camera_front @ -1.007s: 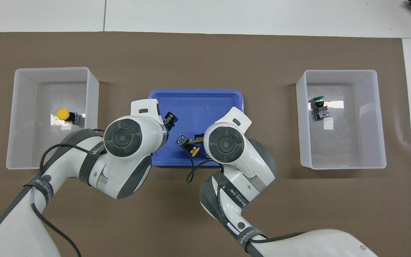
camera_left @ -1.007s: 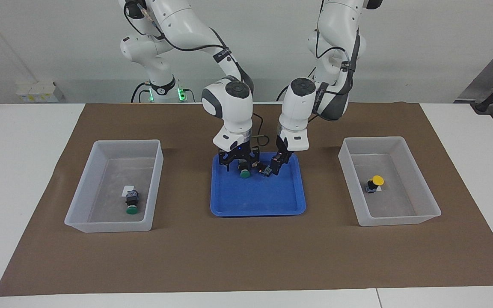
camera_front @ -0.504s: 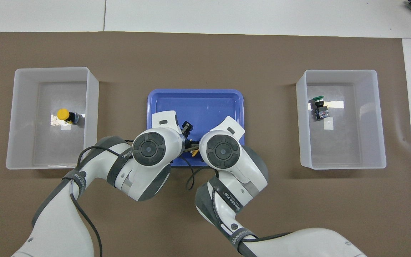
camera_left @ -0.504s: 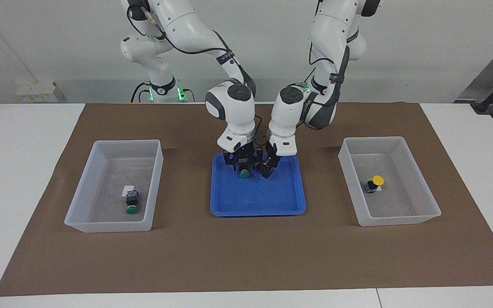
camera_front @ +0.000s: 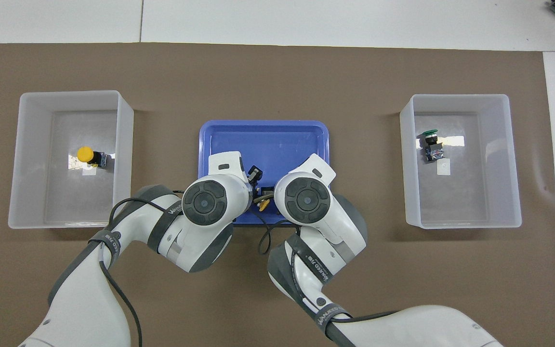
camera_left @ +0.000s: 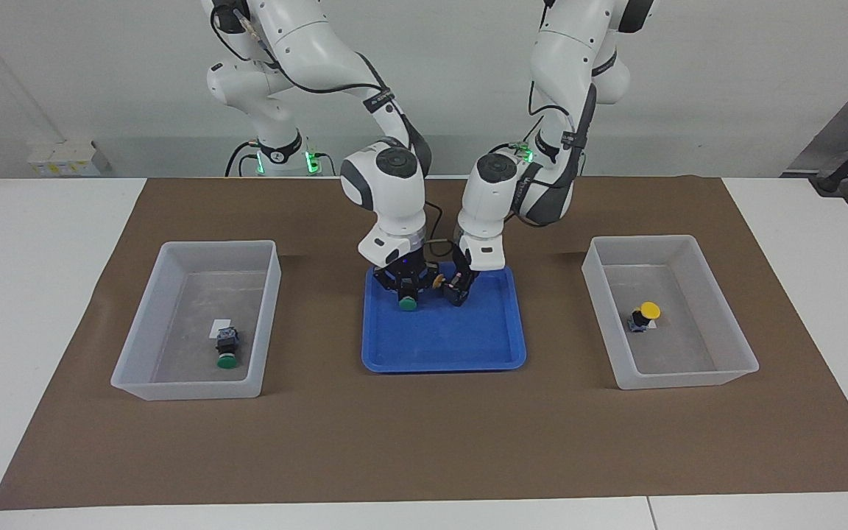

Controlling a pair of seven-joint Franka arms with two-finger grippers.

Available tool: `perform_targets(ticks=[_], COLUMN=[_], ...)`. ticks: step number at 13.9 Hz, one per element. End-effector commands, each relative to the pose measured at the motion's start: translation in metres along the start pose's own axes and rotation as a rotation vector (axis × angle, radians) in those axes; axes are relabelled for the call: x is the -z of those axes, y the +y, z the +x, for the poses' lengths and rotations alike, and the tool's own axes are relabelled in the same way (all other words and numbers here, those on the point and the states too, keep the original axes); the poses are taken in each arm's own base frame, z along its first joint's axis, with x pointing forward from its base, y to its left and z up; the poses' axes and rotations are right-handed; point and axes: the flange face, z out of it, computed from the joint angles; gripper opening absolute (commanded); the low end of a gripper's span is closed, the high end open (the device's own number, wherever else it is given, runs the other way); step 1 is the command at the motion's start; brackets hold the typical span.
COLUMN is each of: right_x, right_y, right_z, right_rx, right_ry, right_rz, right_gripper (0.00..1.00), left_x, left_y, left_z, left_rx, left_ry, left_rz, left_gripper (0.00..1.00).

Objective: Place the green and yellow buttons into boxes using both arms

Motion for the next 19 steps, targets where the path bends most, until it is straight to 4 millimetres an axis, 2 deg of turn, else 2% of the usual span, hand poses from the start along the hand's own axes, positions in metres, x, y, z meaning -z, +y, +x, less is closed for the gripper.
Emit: perform_targets(ticks=[1,3,6,8,9,10,12,15,17,19], right_x=[0.042,0.064,0.085,0.096,0.102,0.103,0.101,0.092,0.081,0.059], right_y=[0.050,0.087,0.135,0.186,0.213,0.239,0.279,0.309,0.328,0.341], right_z=[0.017,0.034,0.053,0.067,0.074,0.079,0.087,0.095,0.099,0.106], right_rx=[0.031,0.043,0.052,0.102,0.140,0.182,0.234,0.223,0.205,0.217], right_ry=[-0.007,0.005,0.014,0.011,0.000,-0.007,-0.001,0.011,0.020,0.041], right_rz=[-0.018,-0.026,-0.040,-0.056,-0.066,-0.074,-0.084,-0.090,-0.095,-0.096], right_gripper=[0.00,0.00,0.00,0.00,0.00,0.00,0.00,0.00,0.00,0.00], left_x=[0.001,0.014,0.044,0.066,0.079,0.094,0.128,0.159,0.168,0.172], left_y=[0.008,0.025,0.052,0.057,0.056,0.055,0.055,0.031,0.008,-0.018], left_z=[0.010,0.024,0.061,0.092,0.113,0.138,0.176,0.240,0.275,0.307], left_rx=[-0.005,-0.006,0.008,0.022,0.014,0.000,-0.050,-0.156,-0.258,-0.410], left_ry=[0.009,0.015,0.026,0.039,0.042,0.039,0.021,-0.034,-0.057,-0.080], left_rz=[-0.008,0.006,0.031,0.022,0.043,0.071,0.118,0.160,0.186,0.197], left_gripper=[0.00,0.00,0.00,0.00,0.00,0.00,0.00,0.00,0.00,0.00])
